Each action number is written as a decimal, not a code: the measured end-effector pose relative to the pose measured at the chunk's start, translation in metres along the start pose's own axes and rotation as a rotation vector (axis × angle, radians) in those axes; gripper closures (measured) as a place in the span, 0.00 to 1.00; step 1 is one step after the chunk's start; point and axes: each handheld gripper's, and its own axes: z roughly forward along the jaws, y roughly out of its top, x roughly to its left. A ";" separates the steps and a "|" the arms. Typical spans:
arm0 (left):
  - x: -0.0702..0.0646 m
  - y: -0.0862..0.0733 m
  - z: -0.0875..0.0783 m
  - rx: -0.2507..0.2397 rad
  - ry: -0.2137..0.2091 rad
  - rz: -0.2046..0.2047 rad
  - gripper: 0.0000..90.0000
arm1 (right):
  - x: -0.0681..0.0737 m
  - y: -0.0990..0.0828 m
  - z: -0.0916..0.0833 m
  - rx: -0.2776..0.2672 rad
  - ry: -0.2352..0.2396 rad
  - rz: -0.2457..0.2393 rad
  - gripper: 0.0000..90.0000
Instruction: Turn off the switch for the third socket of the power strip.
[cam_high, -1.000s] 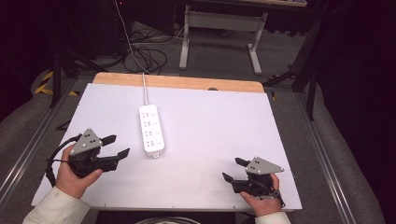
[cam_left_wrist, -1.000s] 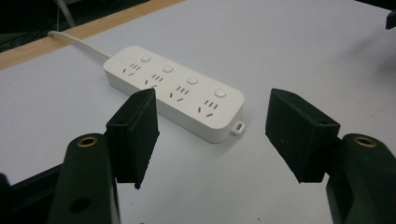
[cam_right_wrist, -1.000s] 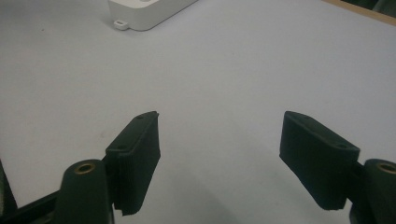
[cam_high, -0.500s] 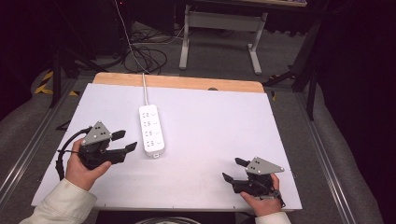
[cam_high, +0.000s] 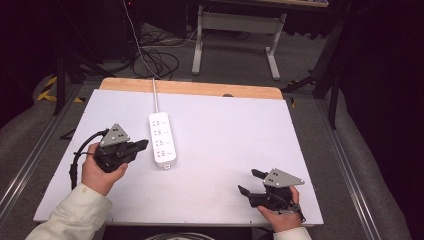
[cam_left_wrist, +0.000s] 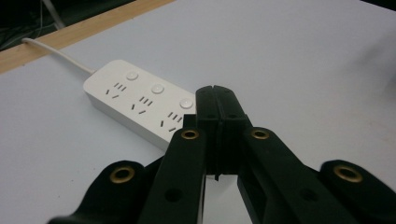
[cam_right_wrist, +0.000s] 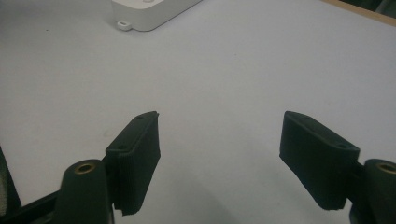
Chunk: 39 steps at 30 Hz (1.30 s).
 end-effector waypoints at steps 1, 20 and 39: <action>0.000 0.000 0.000 0.000 0.000 0.000 1.00 | 0.000 0.000 0.000 -0.001 0.001 -0.001 0.33; 0.014 0.004 0.049 -0.032 -0.079 -0.082 1.00 | 0.000 0.000 0.000 0.002 0.012 -0.001 0.33; 0.025 -0.006 0.090 -0.011 -0.057 -0.084 1.00 | 0.000 -0.001 0.000 0.002 0.016 -0.001 0.33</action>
